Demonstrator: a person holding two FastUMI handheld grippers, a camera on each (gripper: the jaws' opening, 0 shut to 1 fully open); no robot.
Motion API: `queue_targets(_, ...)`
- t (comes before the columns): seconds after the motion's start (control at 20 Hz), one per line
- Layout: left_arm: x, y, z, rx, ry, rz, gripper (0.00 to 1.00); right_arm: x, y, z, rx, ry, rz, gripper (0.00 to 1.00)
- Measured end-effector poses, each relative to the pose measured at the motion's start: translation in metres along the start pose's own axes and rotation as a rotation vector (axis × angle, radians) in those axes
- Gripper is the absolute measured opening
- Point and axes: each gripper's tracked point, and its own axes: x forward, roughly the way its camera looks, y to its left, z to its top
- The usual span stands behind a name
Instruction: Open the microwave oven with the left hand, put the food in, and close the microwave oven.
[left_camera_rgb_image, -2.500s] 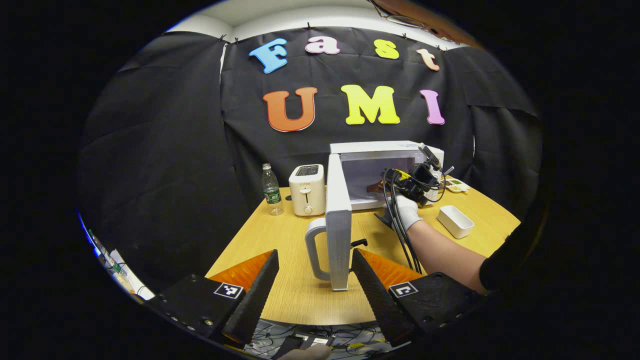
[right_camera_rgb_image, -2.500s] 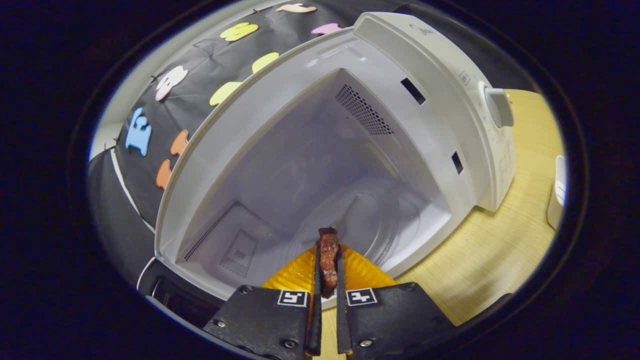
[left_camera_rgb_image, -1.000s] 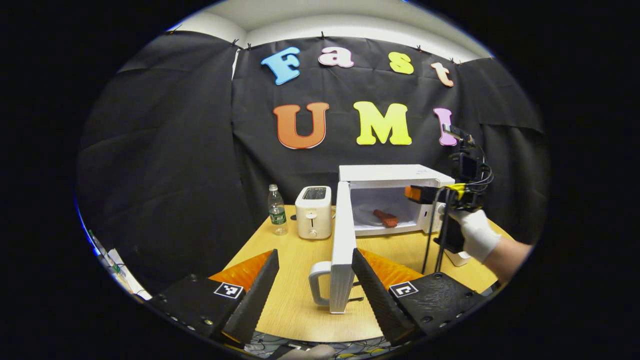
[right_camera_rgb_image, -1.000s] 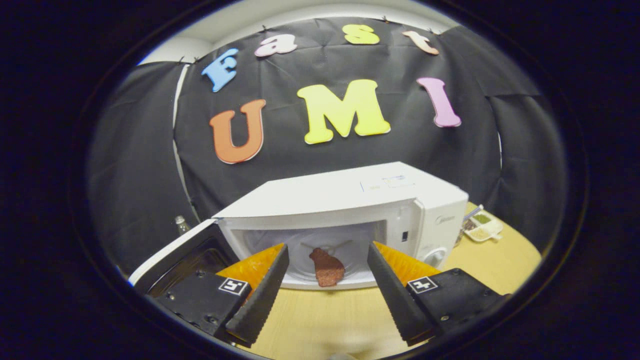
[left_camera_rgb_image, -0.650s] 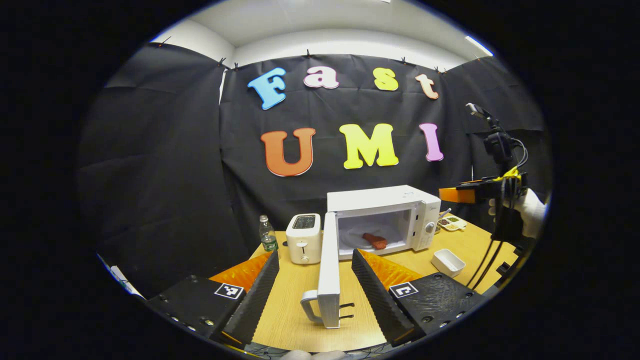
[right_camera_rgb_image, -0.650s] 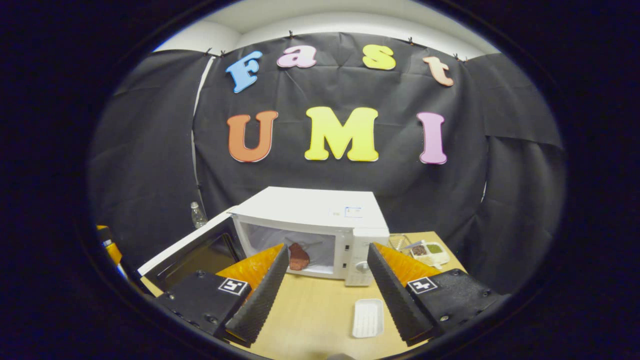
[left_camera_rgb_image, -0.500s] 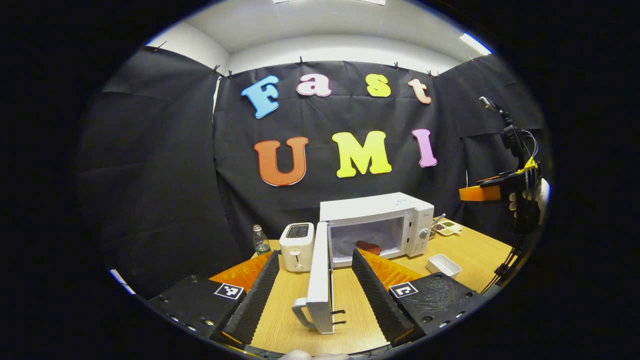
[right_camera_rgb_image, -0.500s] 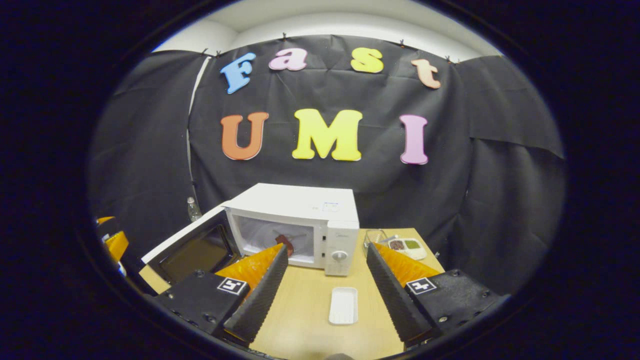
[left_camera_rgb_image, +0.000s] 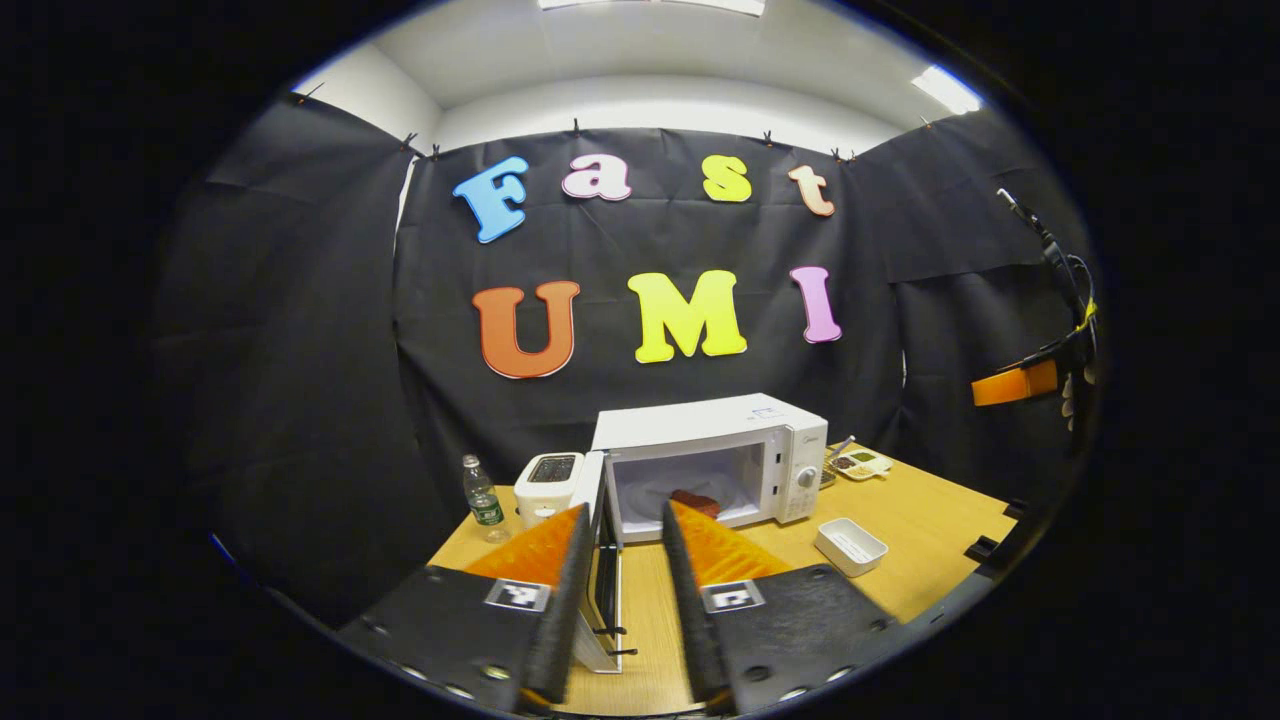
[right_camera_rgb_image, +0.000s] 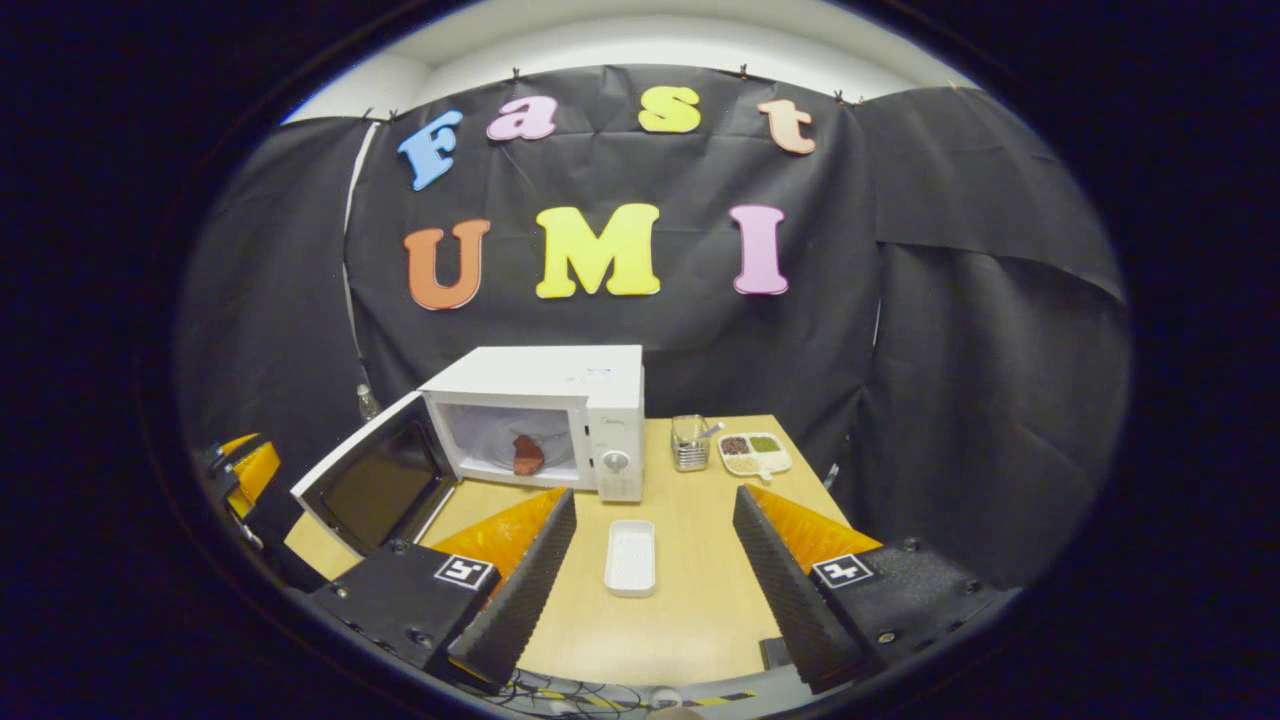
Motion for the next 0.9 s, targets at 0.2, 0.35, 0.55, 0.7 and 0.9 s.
queue_targets(0.2, -0.004, -0.007, 0.000, -0.042, -0.016, -0.012, 0.01, -0.004, 0.003, 0.000, 0.007, -0.004, 0.018, 0.92)
queue_targets(0.35, -0.004, 0.012, -0.002, -0.023, -0.006, 0.039, 0.00, -0.005, 0.007, -0.003, 0.008, 0.004, 0.032, 0.92)
queue_targets(0.55, 0.000, 0.061, -0.025, -0.021, 0.023, 0.143, 0.00, -0.002, 0.005, -0.014, 0.037, 0.037, 0.045, 0.92)
queue_targets(0.7, 0.002, 0.091, -0.054, -0.025, 0.064, 0.194, 0.00, -0.005, 0.004, -0.011, 0.043, 0.040, 0.043, 1.00)
queue_targets(0.9, 0.010, 0.116, -0.092, -0.028, 0.111, 0.216, 0.00, -0.011, 0.001, -0.012, 0.039, 0.057, 0.028, 1.00)
